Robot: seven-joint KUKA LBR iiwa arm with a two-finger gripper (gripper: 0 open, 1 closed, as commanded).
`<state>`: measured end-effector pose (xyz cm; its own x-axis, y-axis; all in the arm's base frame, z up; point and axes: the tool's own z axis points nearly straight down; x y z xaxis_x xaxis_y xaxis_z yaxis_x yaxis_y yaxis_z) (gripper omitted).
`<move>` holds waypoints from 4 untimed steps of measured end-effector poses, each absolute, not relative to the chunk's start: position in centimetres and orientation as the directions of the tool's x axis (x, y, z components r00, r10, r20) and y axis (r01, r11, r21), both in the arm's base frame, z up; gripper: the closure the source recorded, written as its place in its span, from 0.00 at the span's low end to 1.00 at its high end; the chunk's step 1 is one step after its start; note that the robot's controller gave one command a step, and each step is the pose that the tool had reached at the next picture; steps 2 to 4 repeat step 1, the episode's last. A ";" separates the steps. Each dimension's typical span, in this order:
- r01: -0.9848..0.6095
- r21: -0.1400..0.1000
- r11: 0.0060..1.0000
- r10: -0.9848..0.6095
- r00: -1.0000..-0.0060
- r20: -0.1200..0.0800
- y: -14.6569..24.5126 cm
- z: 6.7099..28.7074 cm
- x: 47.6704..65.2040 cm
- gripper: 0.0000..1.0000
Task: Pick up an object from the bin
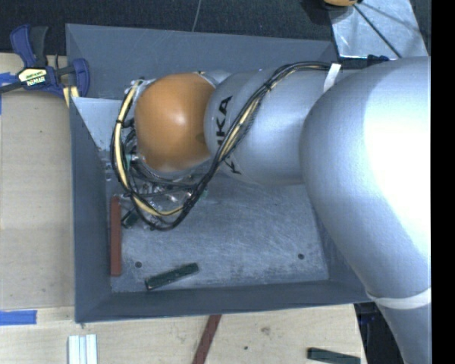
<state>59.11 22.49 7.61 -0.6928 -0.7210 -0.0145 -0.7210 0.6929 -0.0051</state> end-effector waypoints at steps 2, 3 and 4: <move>-0.721 -0.003 0.693 -0.721 -0.693 -0.010 22.4 7.9 59.0 1.00; -0.721 -0.003 0.693 -0.721 -0.693 -0.010 22.4 7.9 59.0 1.00; -0.721 -0.003 0.693 -0.721 -0.693 -0.010 22.4 7.9 59.0 1.00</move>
Offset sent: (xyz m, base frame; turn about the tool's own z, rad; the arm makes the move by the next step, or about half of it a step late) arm 0.0001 0.0001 0.0159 0.0000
